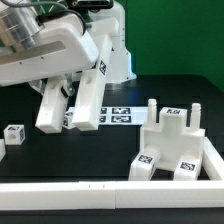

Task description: Assemble chair

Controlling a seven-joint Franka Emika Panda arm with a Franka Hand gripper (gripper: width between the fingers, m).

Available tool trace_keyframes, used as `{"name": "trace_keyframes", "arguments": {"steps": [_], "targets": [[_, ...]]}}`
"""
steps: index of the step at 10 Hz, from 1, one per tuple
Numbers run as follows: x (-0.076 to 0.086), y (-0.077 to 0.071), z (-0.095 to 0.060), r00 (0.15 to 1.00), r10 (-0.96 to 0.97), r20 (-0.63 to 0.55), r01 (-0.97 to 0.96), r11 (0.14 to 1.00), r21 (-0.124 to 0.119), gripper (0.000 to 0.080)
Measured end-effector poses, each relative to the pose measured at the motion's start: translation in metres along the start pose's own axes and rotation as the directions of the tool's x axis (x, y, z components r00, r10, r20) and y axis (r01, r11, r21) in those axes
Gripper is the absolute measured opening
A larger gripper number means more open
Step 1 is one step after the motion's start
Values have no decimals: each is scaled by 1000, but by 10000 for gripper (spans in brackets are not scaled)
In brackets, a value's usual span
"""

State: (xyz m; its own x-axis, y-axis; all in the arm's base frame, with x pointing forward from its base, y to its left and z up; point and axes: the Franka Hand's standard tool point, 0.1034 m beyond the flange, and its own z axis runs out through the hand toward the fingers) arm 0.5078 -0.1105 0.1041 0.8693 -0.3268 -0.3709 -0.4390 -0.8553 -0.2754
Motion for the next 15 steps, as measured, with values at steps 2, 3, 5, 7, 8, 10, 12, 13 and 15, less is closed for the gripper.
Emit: {"name": "trace_keyframes", "arguments": {"steps": [2,3,5,7,8,10,12,13,15], "targets": [[3,3,5,992,20,126,-21,1000,2,282],[-4,4,7,980,21,198,-23,1000,9,282],[-8,4,-4,897,-70,437,111,991,-70,282],[-2,1,14,792,-182,582,224,975,0,282],[1,4,16,775,-162,611,208,978,-5,282],[-2,6,20,739,-148,657,203,979,-7,282],[-10,9,12,704,-68,707,183,979,-88,282],[-5,4,18,693,-53,719,213,968,-134,282],[3,1,26,736,-68,674,225,963,-148,282]]}}
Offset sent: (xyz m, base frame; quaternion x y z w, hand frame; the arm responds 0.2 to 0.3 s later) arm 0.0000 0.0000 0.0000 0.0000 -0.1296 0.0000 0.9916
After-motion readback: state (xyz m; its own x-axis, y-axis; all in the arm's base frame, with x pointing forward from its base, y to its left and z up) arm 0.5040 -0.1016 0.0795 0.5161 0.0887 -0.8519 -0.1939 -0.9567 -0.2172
